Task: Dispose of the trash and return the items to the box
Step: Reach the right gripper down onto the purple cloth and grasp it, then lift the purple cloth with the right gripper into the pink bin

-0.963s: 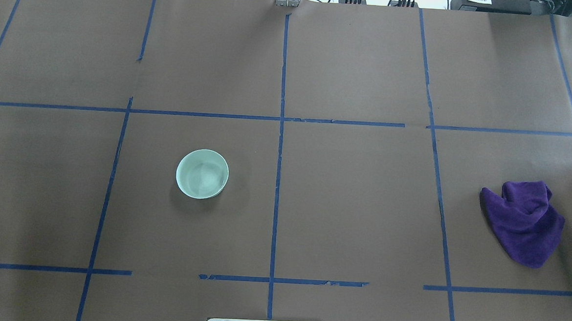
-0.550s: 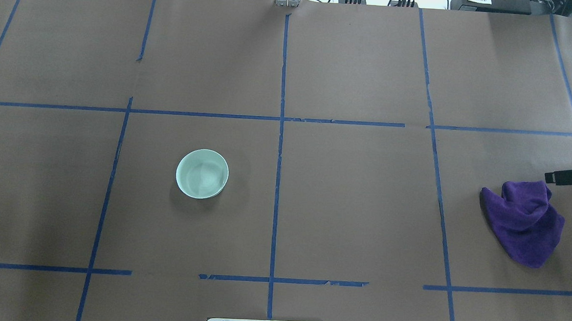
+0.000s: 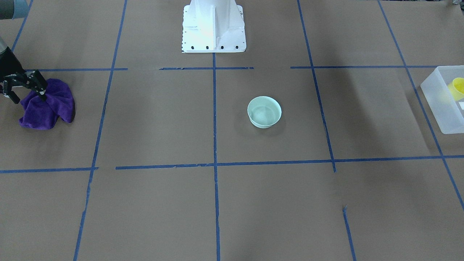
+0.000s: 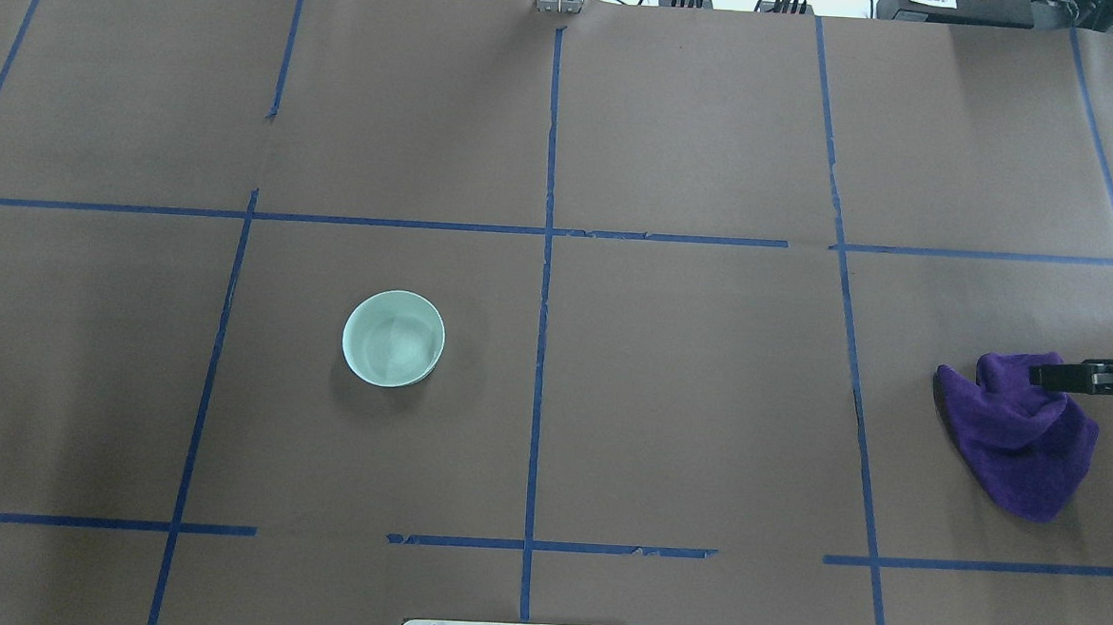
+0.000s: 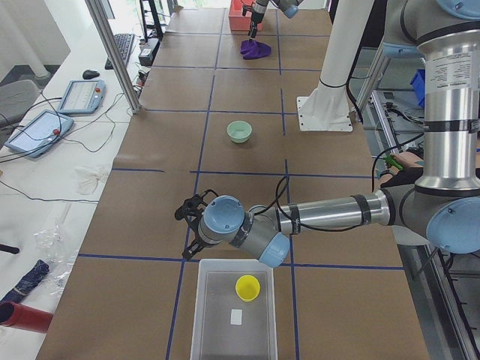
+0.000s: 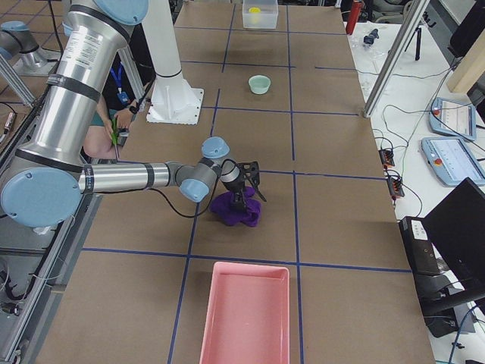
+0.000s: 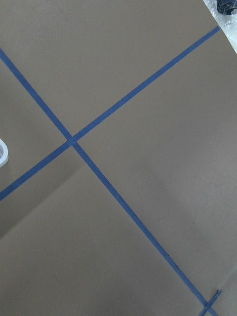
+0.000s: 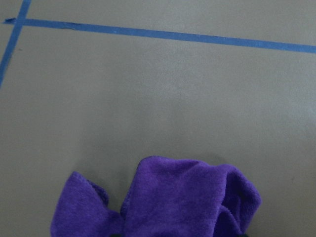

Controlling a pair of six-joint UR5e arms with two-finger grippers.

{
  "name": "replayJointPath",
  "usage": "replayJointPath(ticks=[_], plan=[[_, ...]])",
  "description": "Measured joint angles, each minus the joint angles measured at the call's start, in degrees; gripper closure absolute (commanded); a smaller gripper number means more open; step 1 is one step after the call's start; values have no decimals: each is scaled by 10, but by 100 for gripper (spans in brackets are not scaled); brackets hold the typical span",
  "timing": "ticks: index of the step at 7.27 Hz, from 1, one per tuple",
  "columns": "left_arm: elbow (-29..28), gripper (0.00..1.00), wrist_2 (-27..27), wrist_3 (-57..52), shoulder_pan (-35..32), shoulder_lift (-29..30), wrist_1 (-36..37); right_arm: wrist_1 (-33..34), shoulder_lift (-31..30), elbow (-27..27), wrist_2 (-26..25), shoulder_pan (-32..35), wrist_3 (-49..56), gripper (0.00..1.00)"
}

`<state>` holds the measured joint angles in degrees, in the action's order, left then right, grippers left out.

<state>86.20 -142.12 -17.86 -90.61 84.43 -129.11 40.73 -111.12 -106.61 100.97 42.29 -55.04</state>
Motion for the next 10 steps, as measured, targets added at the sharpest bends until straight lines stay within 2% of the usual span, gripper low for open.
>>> replayJointPath(ticks=[1, 3, 5, 6, 7, 8, 10], plan=[[1, 0, 0, 0, 0, 0, 0, -2, 1, 12, -22, -17, 1, 100], [2, 0, 0, 0, 0, 0, 0, -2, 3, 16, -31, -29, 23, 100], [3, 0, 0, 0, -1, -1, 0, 10, 5, 12, -4, -10, 102, 100], [4, 0, 0, 0, -1, -1, 0, 32, 6, 6, 27, 29, 175, 100], [4, 0, -1, 0, -2, -2, 0, 78, 7, -10, 83, 100, 272, 100], [5, 0, -1, 0, -2, -2, 0, 141, 9, -35, 138, 178, 371, 100], [11, 0, 0, 0, -2, -7, 0, 316, 39, -70, 234, 343, 591, 100]])
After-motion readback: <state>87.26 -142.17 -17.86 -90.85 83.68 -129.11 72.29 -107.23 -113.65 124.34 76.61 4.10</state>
